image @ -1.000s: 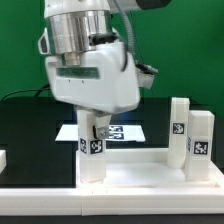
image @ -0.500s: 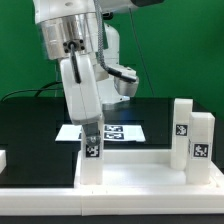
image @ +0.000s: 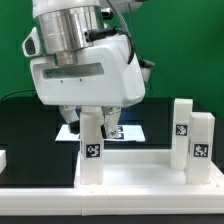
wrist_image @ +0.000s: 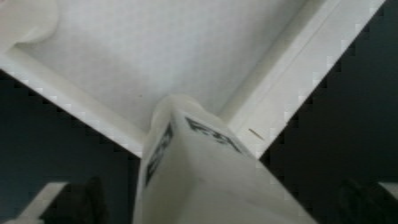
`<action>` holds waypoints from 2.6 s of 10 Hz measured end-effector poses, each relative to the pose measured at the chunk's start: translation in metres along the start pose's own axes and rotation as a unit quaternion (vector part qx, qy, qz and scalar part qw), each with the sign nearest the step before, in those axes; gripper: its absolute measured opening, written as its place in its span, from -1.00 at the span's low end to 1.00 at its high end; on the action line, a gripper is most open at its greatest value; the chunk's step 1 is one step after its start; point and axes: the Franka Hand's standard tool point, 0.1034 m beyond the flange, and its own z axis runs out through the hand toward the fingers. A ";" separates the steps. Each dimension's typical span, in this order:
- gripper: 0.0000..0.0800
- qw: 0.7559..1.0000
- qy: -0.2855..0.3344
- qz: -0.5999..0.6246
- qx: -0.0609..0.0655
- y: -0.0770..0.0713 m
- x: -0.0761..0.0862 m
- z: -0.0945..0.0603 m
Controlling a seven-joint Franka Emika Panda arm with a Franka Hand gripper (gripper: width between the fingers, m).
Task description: Assemble desk
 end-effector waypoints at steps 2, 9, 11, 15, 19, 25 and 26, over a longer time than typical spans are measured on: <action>0.62 0.996 0.000 -0.085 -0.002 0.002 0.001 0.001; 0.56 0.905 -0.007 -0.424 -0.040 0.005 -0.003 0.001; 0.11 0.914 -0.006 -0.404 -0.039 0.004 -0.003 0.001; -0.27 0.967 0.001 -0.253 -0.040 0.005 -0.002 0.001; -0.27 0.995 0.012 0.087 -0.044 0.000 -0.003 0.002; -0.27 0.925 0.007 0.378 -0.032 -0.005 -0.002 0.002; -0.27 0.915 0.009 0.402 -0.031 -0.005 -0.001 0.002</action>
Offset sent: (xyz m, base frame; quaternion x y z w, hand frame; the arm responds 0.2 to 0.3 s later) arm -0.0087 0.0158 0.0028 -0.0722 -0.0145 -0.4874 0.8701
